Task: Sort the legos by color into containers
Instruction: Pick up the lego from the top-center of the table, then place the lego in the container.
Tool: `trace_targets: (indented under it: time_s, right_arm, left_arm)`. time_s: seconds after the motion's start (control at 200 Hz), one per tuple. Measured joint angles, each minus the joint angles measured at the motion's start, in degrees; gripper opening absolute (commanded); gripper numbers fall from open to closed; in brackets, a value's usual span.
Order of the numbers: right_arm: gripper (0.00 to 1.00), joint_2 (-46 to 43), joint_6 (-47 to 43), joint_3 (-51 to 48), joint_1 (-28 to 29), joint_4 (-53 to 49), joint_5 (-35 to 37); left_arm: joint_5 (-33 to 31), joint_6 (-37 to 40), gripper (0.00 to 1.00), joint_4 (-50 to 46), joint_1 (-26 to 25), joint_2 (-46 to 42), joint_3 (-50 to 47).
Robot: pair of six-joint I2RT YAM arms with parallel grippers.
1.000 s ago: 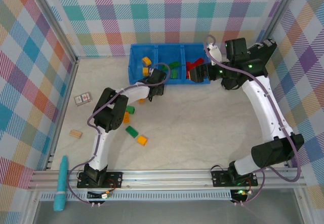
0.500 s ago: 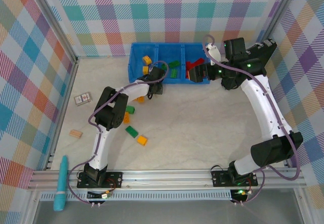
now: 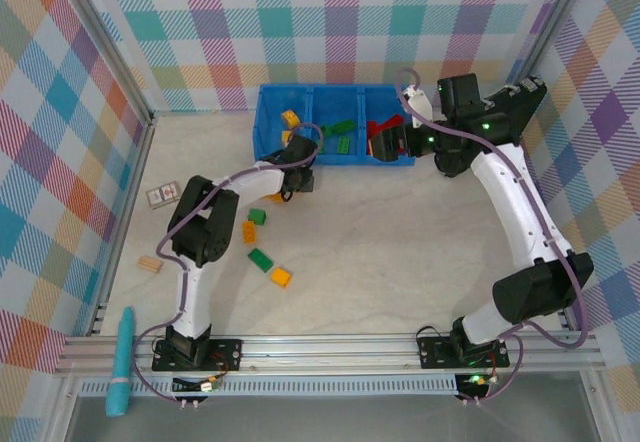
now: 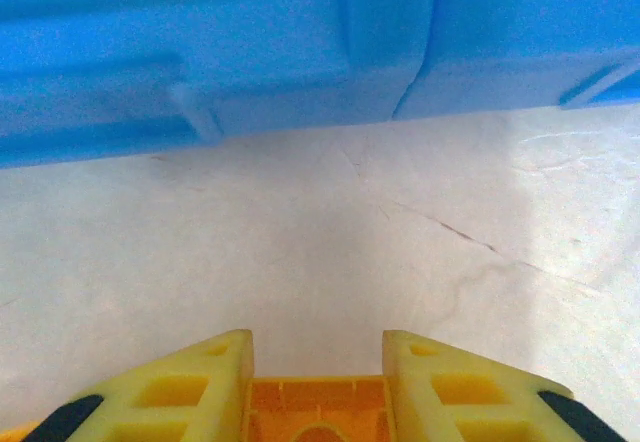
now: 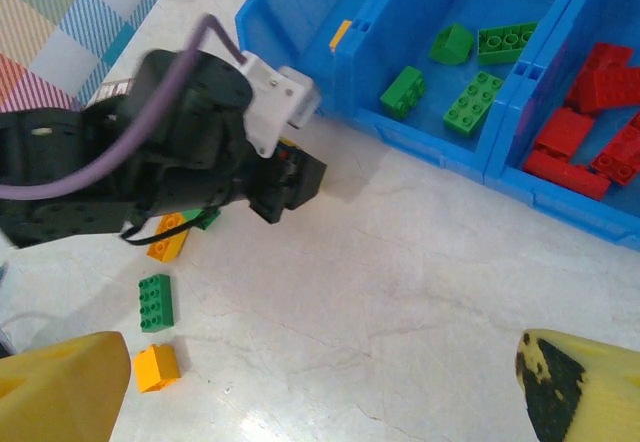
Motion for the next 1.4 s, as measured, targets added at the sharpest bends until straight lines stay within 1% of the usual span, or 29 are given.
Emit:
trace_targets:
  time_s: [0.14, 0.23, 0.375, 0.49, 0.595, 0.66, 0.775, 0.86, 0.935, 1.01, 1.11, 1.26, 1.4]
  right_arm:
    - [0.99, 0.35, 0.0, 0.0, 0.07, 0.31, -0.04]
    - [0.99, 0.35, 0.0, 0.0, 0.28, 0.46, -0.07]
    - [0.99, 0.35, 0.22, 0.0, 0.66, 1.57, -0.39]
    - [0.99, 0.35, 0.42, -0.02, 0.76, 2.86, -0.42]
    - [0.99, 0.33, 0.44, -0.04, 0.83, 3.39, -0.42]
    - [0.99, 0.33, 0.42, -0.13, 0.85, 3.43, -0.48]
    - [0.99, 0.33, 0.39, -0.74, 0.92, 3.69, -0.87]
    - [0.99, 0.33, 0.39, -1.55, 0.96, 3.93, -0.92]
    - [0.99, 0.33, 0.39, -2.19, 1.01, 4.26, -1.11]
    - [0.99, 0.33, 0.42, -2.58, 1.03, 4.44, -1.46]
    - [0.99, 0.39, 0.44, -2.99, 1.05, 5.18, -2.03]
    - [0.99, 1.38, 0.85, -3.06, 1.44, 6.38, -3.13]
    - [0.99, 2.8, 1.18, -3.06, 1.81, 6.93, -4.0]
  left_arm:
    - [-1.31, 0.61, 0.3, -0.24, 0.07, -5.99, 0.42]
    - [-2.99, 1.68, 0.29, 1.51, 0.39, -7.78, 2.29]
    - [-5.44, 2.84, 0.3, 4.57, 2.47, -6.88, 7.02]
    - [-7.02, 3.04, 0.31, 6.29, 5.22, -2.45, 12.7]
    - [-7.32, 2.75, 0.37, 7.17, 7.43, 3.78, 18.34]
    - [-7.23, 2.25, 0.48, 6.91, 8.35, 7.85, 21.29]
    - [-6.75, 1.33, 0.6, 6.6, 9.42, 13.38, 24.13]
    - [-5.97, 1.29, 0.64, 5.95, 9.53, 14.6, 24.15]
    - [-5.81, 1.27, 0.64, 5.29, 9.53, 14.4, 24.0]
    - [-5.4, 1.29, 0.63, 5.46, 9.53, 12.79, 22.27]
    - [-4.42, 1.22, 0.61, 5.35, 9.53, 7.69, 16.52]
    - [-3.3, -0.57, 0.6, 4.57, 9.27, -4.17, 5.57]
    - [-2.29, -2.97, 0.59, 1.09, 8.57, -14.75, -2.45]
